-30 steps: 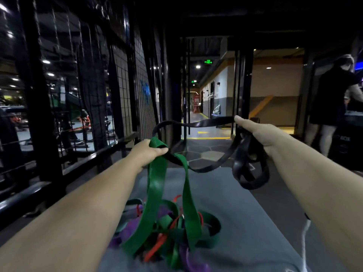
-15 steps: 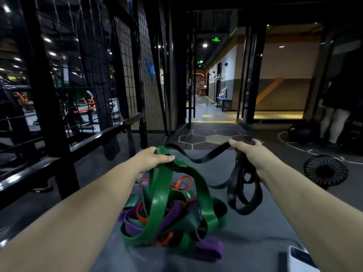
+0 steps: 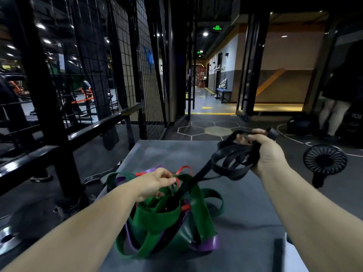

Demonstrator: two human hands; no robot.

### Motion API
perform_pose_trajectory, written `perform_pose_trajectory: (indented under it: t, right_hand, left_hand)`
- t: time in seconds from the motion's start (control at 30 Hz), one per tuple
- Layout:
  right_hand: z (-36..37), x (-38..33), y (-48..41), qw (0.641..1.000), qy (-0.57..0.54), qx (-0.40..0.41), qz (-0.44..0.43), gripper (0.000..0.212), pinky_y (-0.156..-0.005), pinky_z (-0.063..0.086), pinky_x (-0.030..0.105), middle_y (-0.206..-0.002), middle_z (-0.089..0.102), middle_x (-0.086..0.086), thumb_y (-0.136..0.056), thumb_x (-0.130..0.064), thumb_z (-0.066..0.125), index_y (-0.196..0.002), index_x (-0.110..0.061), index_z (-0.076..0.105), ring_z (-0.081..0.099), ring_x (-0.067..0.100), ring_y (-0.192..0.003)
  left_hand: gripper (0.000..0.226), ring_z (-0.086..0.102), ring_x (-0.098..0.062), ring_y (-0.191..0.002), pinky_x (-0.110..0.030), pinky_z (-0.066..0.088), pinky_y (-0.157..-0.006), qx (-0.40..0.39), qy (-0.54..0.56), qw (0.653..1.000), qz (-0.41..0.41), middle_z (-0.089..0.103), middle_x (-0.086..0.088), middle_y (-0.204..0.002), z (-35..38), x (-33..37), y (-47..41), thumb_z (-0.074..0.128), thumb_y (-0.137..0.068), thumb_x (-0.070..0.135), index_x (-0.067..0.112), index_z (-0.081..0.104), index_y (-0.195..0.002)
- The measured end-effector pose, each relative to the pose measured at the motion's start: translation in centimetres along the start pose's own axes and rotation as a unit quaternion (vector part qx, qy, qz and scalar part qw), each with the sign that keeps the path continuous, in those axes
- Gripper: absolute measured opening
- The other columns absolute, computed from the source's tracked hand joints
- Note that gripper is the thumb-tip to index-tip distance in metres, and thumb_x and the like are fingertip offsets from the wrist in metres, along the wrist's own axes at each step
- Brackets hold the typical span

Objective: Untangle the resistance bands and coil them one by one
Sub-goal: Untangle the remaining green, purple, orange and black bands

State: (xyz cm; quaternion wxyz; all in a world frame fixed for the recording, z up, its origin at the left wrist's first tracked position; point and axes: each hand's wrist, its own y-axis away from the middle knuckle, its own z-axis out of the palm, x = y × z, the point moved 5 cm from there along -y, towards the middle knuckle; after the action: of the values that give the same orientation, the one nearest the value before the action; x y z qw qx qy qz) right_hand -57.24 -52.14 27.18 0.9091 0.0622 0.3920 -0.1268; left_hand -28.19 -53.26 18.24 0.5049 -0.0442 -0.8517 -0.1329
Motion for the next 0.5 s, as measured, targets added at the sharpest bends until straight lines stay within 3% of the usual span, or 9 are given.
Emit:
perform_pose_trajectory:
  t: [0.07, 0.13, 0.23, 0.37, 0.5]
  right_hand:
    - [0.3, -0.5, 0.2, 0.998, -0.054, -0.010, -0.003, 0.029, -0.067, 0.059, 0.032, -0.075, 0.071, 0.011, -0.092, 0.006, 0.044, -0.079, -0.017, 0.057, 0.073, 0.025, -0.080]
    - [0.4, -1.1, 0.4, 0.998, -0.064, -0.008, -0.019, 0.029, -0.072, 0.058, 0.032, -0.077, 0.072, 0.011, -0.093, 0.005, 0.041, -0.082, -0.018, 0.057, 0.072, 0.025, -0.084]
    - [0.4, -1.9, 0.9, 0.999, -0.047, 0.001, -0.028, 0.029, -0.070, 0.052, 0.029, -0.089, 0.070, 0.007, -0.093, 0.001, 0.041, -0.085, -0.021, 0.059, 0.070, 0.021, -0.085]
    - [0.4, -2.1, 1.1, 0.997, -0.067, -0.024, -0.044, 0.032, -0.067, 0.050, 0.028, -0.088, 0.065, 0.005, -0.091, 0.002, 0.038, -0.080, -0.020, 0.059, 0.066, 0.015, -0.071]
    - [0.7, -2.2, 1.3, 0.993, -0.076, -0.082, -0.049, 0.033, -0.079, 0.051, 0.029, -0.095, 0.070, 0.004, -0.085, 0.001, 0.039, -0.073, -0.023, 0.058, 0.062, 0.021, -0.085]
  left_hand:
    - [0.025, 0.056, -0.016, -0.104, -0.034, 0.051, -0.090, -0.007, -0.045, 0.999, 0.022, 0.052, 0.001, -0.120, 0.1, -0.1, 0.0, 0.064, -0.092, 0.016, 0.023, 0.051, -0.111]
    - [0.048, 0.055, -0.020, -0.112, -0.034, 0.049, -0.095, -0.023, -0.141, 0.989, 0.034, 0.050, 0.000, -0.128, -0.1, -0.4, -0.1, 0.074, -0.084, 0.014, 0.022, 0.047, -0.123]
    - [0.078, 0.043, -0.020, -0.123, -0.034, 0.040, -0.103, -0.009, -0.279, 0.958, 0.058, 0.042, 0.000, -0.137, -0.2, -0.7, -0.1, 0.084, -0.071, 0.031, 0.022, 0.039, -0.134]
    - [0.107, 0.029, -0.025, -0.139, -0.042, 0.029, -0.112, 0.031, -0.351, 0.932, 0.080, 0.030, 0.000, -0.150, 0.5, -0.3, -0.3, 0.087, -0.064, 0.045, 0.022, 0.023, -0.147]
    - [0.110, 0.045, -0.030, -0.130, -0.043, 0.033, -0.107, 0.012, -0.412, 0.910, 0.035, 0.046, 0.004, -0.144, 1.0, -1.0, -1.1, 0.084, -0.064, 0.047, 0.037, 0.014, -0.148]
